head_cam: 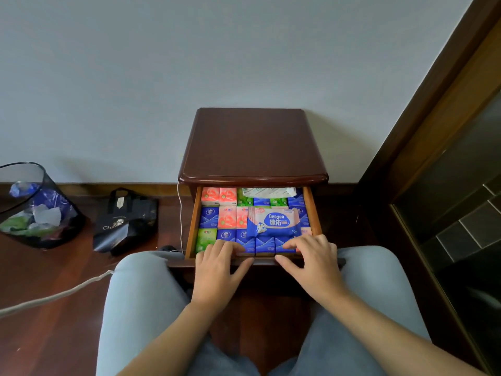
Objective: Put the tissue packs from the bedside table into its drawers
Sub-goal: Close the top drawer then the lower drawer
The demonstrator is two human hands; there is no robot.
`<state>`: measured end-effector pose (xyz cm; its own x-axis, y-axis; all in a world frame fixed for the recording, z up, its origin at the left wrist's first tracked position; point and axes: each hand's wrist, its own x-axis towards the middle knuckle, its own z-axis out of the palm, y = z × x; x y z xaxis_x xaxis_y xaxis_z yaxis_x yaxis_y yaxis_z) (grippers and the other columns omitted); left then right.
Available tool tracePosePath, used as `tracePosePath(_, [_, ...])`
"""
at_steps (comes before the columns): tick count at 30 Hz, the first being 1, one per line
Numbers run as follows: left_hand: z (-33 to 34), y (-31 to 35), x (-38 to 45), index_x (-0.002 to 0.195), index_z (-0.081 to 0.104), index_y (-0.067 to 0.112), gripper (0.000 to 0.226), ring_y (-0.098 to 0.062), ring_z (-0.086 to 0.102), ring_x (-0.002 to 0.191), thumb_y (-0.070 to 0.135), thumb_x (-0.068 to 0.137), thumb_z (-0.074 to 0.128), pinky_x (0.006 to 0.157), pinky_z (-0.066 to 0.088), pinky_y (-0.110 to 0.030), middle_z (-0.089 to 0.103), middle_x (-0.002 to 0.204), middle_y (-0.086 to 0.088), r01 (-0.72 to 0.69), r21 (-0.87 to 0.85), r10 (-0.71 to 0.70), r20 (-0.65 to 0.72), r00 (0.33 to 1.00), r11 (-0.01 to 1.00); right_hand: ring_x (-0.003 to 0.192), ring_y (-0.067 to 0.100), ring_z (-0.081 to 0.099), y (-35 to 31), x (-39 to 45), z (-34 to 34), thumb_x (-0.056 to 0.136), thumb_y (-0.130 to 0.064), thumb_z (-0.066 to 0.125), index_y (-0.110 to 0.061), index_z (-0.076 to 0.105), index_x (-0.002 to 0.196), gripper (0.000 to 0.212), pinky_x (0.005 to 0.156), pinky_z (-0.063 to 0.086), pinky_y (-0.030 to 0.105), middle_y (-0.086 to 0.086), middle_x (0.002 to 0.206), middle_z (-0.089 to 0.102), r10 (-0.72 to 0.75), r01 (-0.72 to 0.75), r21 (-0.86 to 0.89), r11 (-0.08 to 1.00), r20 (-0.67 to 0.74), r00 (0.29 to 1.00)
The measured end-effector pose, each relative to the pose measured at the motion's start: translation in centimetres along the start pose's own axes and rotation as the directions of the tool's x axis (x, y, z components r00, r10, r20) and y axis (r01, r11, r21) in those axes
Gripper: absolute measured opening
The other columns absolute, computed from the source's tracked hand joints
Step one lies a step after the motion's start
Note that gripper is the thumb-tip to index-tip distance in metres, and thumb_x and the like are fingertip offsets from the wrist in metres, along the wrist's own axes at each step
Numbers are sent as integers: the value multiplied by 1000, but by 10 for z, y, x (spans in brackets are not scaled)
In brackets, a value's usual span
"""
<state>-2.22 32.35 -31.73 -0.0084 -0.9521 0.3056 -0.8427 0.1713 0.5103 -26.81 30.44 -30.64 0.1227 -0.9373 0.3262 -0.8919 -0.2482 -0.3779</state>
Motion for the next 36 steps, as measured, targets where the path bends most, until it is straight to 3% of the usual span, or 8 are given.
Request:
tracePosePath(3, [0, -7, -12, 104, 62, 33, 29, -14, 55, 96, 52, 87, 75, 88, 38, -36, 58, 102, 16, -10, -2, 10, 0, 1000, 1000, 100, 20, 55, 1, -18, 4, 85, -66, 65, -34, 70, 101, 36, 79, 44, 39, -15, 106, 68, 10, -12, -70, 998, -25, 1000])
tracePosePath(10, [-4, -7, -12, 107, 64, 30, 28, -16, 56, 98, 36, 86, 80, 87, 36, -32, 60, 106, 13, -1, 35, -1, 46, 999, 999, 93, 26, 56, 1, -31, 5, 83, -38, 87, -26, 74, 107, 30, 74, 55, 44, -4, 105, 68, 3, -7, -75, 997, -50, 999])
tracePosePath(19, [1, -2, 3, 106, 63, 31, 29, -19, 55, 99, 35, 84, 82, 86, 41, -37, 58, 106, 11, 7, 57, -7, 5, 1000, 998, 97, 24, 59, 3, -16, 8, 82, -36, 87, -24, 73, 109, 33, 74, 55, 40, -3, 110, 66, 13, -19, -87, 996, -66, 998])
tracePosePath(22, [4, -2, 14, 103, 59, 29, 33, -24, 49, 97, 39, 82, 82, 89, 37, -41, 56, 104, 4, 24, 180, -11, -71, 997, 983, 102, 20, 58, 2, -4, 10, 82, -36, 88, -22, 64, 105, 36, 73, 54, 35, -1, 109, 59, 70, -73, -35, 997, -98, 993])
tracePosePath(27, [5, 7, 32, 89, 58, 28, 24, -22, 54, 83, 44, 87, 76, 81, 38, -41, 59, 86, 8, -2, 365, 29, -66, 997, 931, 83, 18, 50, -4, 15, 19, 85, -31, 85, -25, 58, 86, 28, 66, 45, 34, -9, 87, 57, 92, -99, -51, 994, -119, 989])
tracePosePath(32, [9, 11, 46, 96, 64, 29, 14, -21, 61, 86, 24, 90, 75, 83, 44, -42, 65, 89, 9, 34, 325, -17, -57, 998, 945, 96, 20, 56, -7, 22, 27, 83, -25, 80, -24, 69, 100, 20, 82, 51, 36, -6, 99, 58, 105, -106, 4, 994, -112, 988])
tracePosePath(34, [10, 10, 50, 107, 67, 30, 24, -20, 64, 96, 18, 88, 75, 90, 46, -43, 68, 100, 9, 59, 297, -45, -55, 997, 953, 113, 21, 57, -8, 20, 31, 86, -24, 77, -20, 70, 120, 35, 99, 52, 40, -2, 116, 59, 99, -100, -9, 995, -53, 994])
tracePosePath(36, [12, 8, 53, 124, 66, 31, 39, -18, 62, 112, 18, 88, 73, 97, 47, -43, 67, 116, 9, 63, 275, -60, -21, 998, 959, 134, 21, 50, -10, 19, 35, 89, -24, 74, -19, 61, 141, 53, 118, 43, 45, -1, 137, 53, 117, -116, -16, 993, 27, 993])
